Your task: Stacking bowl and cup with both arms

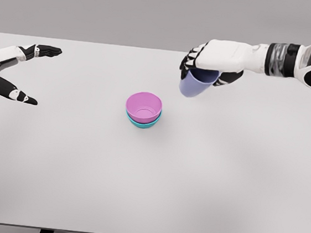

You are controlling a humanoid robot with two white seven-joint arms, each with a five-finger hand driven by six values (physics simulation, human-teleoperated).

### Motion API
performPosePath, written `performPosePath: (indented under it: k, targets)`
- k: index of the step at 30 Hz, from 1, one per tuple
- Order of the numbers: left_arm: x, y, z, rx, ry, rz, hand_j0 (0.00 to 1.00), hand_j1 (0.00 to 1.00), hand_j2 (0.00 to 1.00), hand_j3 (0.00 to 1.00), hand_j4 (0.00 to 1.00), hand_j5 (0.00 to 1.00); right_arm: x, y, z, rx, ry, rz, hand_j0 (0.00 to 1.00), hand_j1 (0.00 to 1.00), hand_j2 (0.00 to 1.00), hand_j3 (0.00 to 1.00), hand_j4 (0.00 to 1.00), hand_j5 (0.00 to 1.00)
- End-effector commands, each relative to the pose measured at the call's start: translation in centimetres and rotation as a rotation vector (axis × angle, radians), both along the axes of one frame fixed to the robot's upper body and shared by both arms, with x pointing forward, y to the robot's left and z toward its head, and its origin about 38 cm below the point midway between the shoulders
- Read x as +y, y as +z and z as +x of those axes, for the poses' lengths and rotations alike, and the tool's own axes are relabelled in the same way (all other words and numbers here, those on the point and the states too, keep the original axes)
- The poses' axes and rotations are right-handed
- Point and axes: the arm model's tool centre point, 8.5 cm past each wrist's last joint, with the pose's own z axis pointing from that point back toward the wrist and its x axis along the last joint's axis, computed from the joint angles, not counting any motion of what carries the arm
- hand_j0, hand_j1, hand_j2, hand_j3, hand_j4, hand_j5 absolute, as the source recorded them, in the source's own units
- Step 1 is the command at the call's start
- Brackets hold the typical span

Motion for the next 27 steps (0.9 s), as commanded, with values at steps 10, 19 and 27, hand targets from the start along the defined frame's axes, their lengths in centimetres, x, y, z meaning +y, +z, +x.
performPosePath:
  k: [10, 19, 27]
  targets:
    - [0.0, 0.1, 0.0, 0.001, 0.003, -0.009, 1.00, 1.00, 1.00, 1.00, 1.00, 1.00, 5.2, 1.1, -1.2, -0.024, 0.119, 0.052, 0.64, 0.64, 0.64, 0.64, 0.64, 0.64]
    - [-0.1, 0.0, 0.1, 0.001, 0.000, -0.012, 1.00, 1.00, 1.00, 1.00, 1.00, 1.00, 8.3, -0.1, -2.1, 0.003, 0.191, 0.040, 0.64, 0.64, 0.64, 0.64, 0.64, 0.64]
    - [-0.2, 0.0, 0.1, 0.001, -0.001, -0.014, 1.00, 1.00, 1.00, 1.00, 1.00, 1.00, 9.8, -1.7, -2.4, 0.031, 0.217, 0.012, 0.64, 0.64, 0.64, 0.64, 0.64, 0.64]
